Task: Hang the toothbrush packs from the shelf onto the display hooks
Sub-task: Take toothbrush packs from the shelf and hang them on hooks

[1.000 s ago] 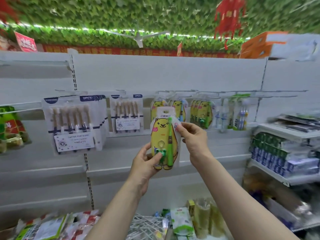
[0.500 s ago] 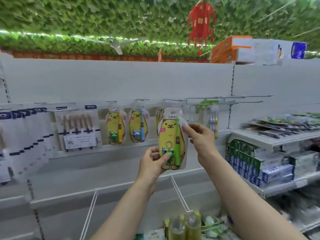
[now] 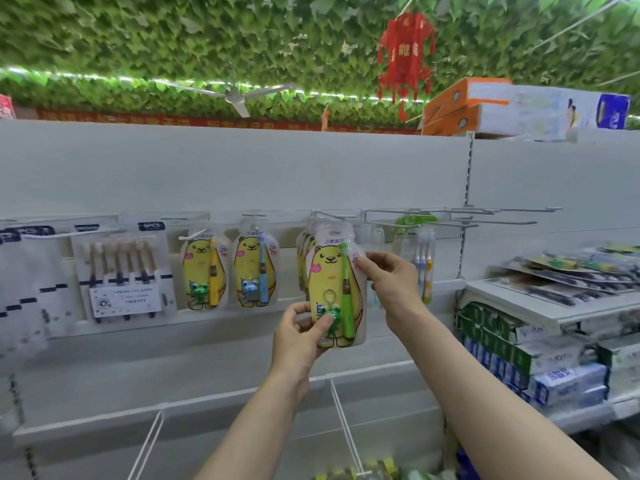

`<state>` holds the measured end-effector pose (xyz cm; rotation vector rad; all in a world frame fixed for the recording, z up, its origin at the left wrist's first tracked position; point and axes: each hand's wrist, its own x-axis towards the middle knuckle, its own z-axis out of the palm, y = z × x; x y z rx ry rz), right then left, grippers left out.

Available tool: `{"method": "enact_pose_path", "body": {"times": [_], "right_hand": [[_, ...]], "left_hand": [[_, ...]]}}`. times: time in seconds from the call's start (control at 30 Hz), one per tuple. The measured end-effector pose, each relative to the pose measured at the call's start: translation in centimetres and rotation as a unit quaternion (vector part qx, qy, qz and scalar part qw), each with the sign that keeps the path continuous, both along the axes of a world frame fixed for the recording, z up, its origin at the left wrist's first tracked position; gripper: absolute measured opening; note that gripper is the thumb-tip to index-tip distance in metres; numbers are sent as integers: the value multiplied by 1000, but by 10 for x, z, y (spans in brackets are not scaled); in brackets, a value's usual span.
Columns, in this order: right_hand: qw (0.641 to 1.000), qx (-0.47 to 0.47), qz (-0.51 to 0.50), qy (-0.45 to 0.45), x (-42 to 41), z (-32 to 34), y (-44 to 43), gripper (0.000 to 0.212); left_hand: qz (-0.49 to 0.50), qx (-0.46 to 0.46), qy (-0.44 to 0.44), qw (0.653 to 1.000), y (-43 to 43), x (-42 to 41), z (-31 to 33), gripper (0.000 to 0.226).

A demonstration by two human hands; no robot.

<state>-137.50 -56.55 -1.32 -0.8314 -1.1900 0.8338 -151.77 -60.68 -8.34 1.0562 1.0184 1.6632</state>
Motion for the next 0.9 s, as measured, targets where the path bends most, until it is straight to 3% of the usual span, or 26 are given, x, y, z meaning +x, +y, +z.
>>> {"method": "enact_pose_path", "body": {"times": [0.5,0.63,0.9], "right_hand": [[997,43,32,50,8,-17,35,5],[999,40,28,25,3,-12,48,3],[999,3,44,5,-3,-11,85,18]], "left_hand": [[1,47,36,998,42,2,-18,30],[2,40,19,999,51,1,-16,26],[28,5,31,999,83,-3,-11,26]]}}
